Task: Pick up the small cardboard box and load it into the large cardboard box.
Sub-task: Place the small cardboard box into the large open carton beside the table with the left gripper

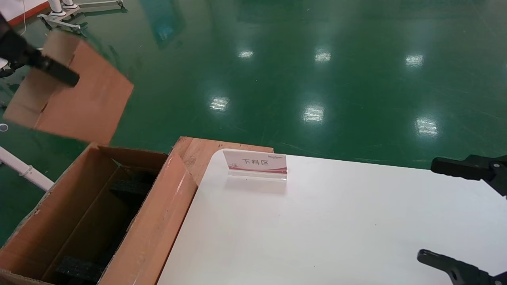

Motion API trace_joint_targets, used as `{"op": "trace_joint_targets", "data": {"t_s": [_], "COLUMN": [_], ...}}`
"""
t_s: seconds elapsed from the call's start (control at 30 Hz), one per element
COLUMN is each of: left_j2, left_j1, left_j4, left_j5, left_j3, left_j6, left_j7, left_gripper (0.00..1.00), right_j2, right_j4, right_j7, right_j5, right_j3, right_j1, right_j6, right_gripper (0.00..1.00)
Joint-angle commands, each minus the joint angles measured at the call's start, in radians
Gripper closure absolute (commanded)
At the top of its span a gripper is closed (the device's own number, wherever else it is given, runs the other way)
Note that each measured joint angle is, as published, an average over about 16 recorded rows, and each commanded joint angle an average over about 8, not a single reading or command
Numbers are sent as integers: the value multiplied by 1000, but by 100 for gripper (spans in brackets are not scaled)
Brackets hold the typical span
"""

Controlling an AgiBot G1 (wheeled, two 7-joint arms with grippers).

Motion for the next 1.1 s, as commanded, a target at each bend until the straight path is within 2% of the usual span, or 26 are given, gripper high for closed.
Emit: {"op": "trace_joint_targets", "data": {"t_s": [0.03, 0.3, 0.63, 0.83, 1.1], "left_j2": [1, 20, 41, 50, 48], "left_j1": [-13, -71, -81, -64, -21], "left_j4": [30, 77, 108, 133, 175], "left_j5": [-31, -164, -335, -407, -462], "left_j3": [51, 298, 590, 691, 744], "left_j6": [2, 3, -5, -15, -35], "left_j7": [30, 115, 123, 138, 168], "left_gripper": [100, 100, 100, 100, 100], "right_j2": [0, 0, 1, 1, 1], "right_j4": [0, 0, 0, 0, 0], "right_j7": [0, 0, -1, -1, -1], "right_j5": [0, 0, 1, 1, 1], "right_j3": [0, -1, -1, -2, -2], "right_j1": [0, 0, 0, 0, 0], "right_j6": [0, 0, 1, 1, 1], "right_gripper": [0, 0, 0, 0, 0]}}
